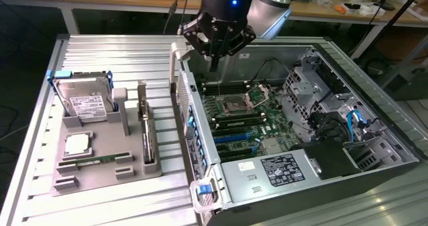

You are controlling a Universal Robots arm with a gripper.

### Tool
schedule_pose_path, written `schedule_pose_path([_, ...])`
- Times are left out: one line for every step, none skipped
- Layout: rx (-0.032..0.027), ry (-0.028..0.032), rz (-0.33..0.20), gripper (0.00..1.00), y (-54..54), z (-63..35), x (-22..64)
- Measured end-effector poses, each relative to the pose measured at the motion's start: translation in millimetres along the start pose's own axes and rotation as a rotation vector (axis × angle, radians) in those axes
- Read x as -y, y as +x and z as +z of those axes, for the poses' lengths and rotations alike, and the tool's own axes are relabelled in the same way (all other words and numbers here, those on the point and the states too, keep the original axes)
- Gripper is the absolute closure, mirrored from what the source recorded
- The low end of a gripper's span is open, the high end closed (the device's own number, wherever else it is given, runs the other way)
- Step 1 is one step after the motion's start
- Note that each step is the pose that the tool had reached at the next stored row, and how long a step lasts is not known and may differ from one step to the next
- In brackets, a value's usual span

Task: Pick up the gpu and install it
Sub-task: 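Reach for the gpu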

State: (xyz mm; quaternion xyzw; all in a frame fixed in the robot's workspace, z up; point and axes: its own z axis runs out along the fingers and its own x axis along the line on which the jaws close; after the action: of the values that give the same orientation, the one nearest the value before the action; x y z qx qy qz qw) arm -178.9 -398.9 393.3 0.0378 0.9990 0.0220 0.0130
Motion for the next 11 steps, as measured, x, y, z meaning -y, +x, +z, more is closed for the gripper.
schedule_pose_path([0.0001,0.0000,0.000,0.89,3.8,-0.1,0.3])
schedule_pose_path([0.0001,-0.0001,0.000,0.89,8.1,-0.2,0.6])
schedule_pose_path([0.0001,-0.0001,0.000,0.89,12.3,-0.3,0.9])
schedule_pose_path([0.0001,-0.0001,0.000,0.89,16.1,-0.4,1.2])
schedule_pose_path([0.0001,-0.0001,0.000,0.89,20.4,-0.5,1.6])
schedule_pose_path([0.0000,0.0000,0.000,0.89,25.3,-0.6,1.9])
schedule_pose_path([0.0000,0.0000,0.000,0.89,29.3,-0.8,2.2])
schedule_pose_path([0.0000,0.0000,0.000,0.89,33.3,-0.8,2.5])
schedule_pose_path([0.0001,-0.0001,0.000,0.89,37.7,-0.9,2.9])
schedule_pose_path([0.0001,-0.0001,0.000,0.89,42.7,-1.0,3.2])
schedule_pose_path([0.0001,0.0000,0.001,0.89,46.6,-1.1,3.5])
